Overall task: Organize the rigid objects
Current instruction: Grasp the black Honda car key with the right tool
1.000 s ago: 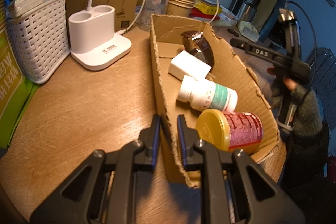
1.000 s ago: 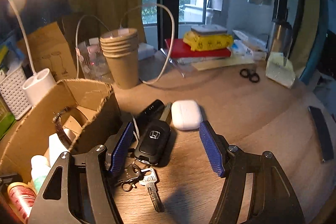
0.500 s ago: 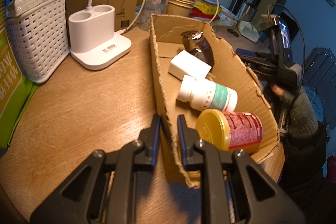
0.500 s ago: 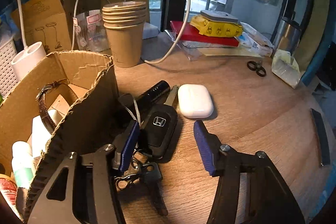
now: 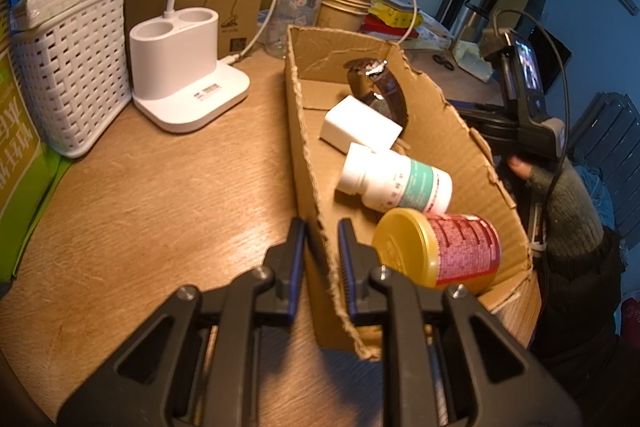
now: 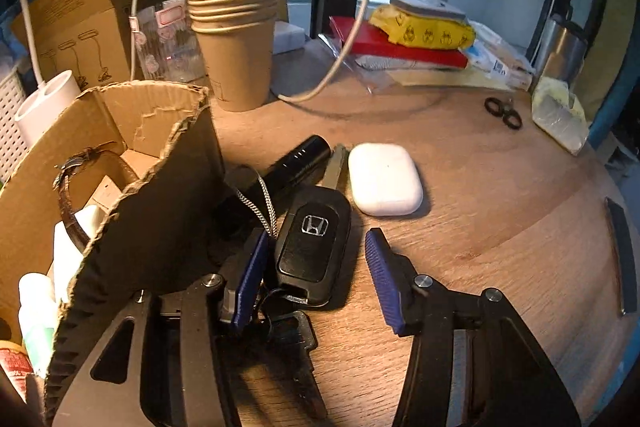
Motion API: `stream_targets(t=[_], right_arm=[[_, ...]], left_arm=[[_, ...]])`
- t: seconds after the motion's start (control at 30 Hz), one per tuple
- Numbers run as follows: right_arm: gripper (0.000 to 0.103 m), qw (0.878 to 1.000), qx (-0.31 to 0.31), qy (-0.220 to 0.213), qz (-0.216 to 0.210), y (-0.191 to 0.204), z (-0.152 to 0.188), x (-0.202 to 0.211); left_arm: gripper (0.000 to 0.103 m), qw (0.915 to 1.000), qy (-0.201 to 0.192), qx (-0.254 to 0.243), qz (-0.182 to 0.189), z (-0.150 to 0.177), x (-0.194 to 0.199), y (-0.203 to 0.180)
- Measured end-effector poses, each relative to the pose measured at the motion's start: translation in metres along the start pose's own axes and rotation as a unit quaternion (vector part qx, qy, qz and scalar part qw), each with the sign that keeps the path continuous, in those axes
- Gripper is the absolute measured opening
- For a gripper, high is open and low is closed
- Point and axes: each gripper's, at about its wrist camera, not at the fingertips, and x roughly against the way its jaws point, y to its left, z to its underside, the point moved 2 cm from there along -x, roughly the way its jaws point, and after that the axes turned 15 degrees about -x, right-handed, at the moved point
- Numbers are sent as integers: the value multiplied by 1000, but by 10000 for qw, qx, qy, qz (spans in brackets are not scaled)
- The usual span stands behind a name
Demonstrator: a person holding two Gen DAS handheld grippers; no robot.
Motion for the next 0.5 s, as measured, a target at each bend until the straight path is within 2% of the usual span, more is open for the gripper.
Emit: stream_targets(t=[0.07,0.5], right_arm=[[40,9999,-67,32,-100,-3,0,0],[39,9972,-501,-81,-545,-20,9,17]], left_arm=[[18,10000,3,-1,4,0,0,0],[19,10000,4,3,19,0,-2,0]])
